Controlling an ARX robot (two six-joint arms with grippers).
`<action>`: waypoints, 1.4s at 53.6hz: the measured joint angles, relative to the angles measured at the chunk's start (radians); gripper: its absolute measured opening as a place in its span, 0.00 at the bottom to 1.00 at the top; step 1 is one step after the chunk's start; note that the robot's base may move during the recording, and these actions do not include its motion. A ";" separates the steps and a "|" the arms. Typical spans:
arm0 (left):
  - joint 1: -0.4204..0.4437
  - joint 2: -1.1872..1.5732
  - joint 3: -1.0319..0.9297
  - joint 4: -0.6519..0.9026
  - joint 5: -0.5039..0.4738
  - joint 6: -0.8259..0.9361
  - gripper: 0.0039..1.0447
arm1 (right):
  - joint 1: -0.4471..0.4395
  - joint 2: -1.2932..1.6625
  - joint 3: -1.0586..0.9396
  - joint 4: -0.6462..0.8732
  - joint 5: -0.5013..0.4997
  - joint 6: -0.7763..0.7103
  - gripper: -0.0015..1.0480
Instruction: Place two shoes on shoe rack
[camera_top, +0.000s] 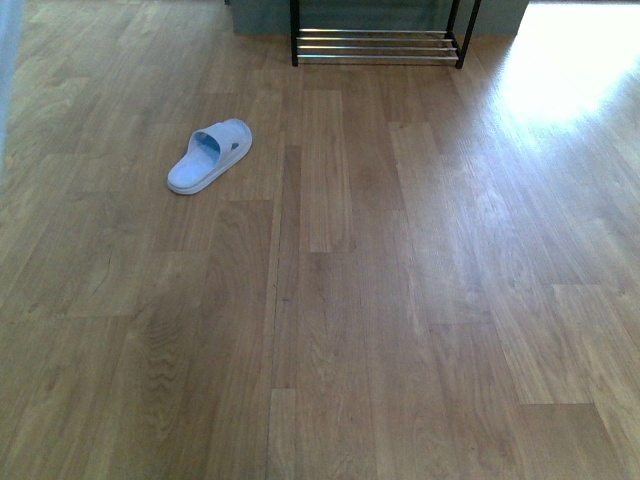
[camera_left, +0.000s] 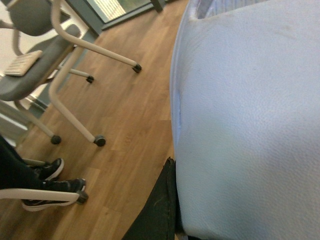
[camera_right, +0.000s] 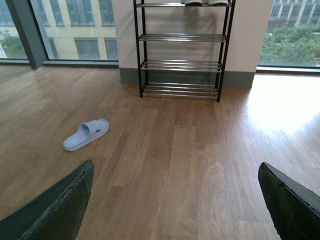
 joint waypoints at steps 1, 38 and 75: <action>-0.008 -0.010 -0.003 -0.002 -0.013 0.001 0.02 | 0.000 0.000 0.000 0.000 0.000 0.000 0.91; 0.176 -0.819 -0.507 0.271 0.640 0.024 0.02 | 0.000 0.000 0.000 0.000 0.000 0.000 0.91; 0.453 -1.132 -0.595 0.055 0.904 0.032 0.02 | 0.000 0.000 0.000 0.000 0.000 0.000 0.91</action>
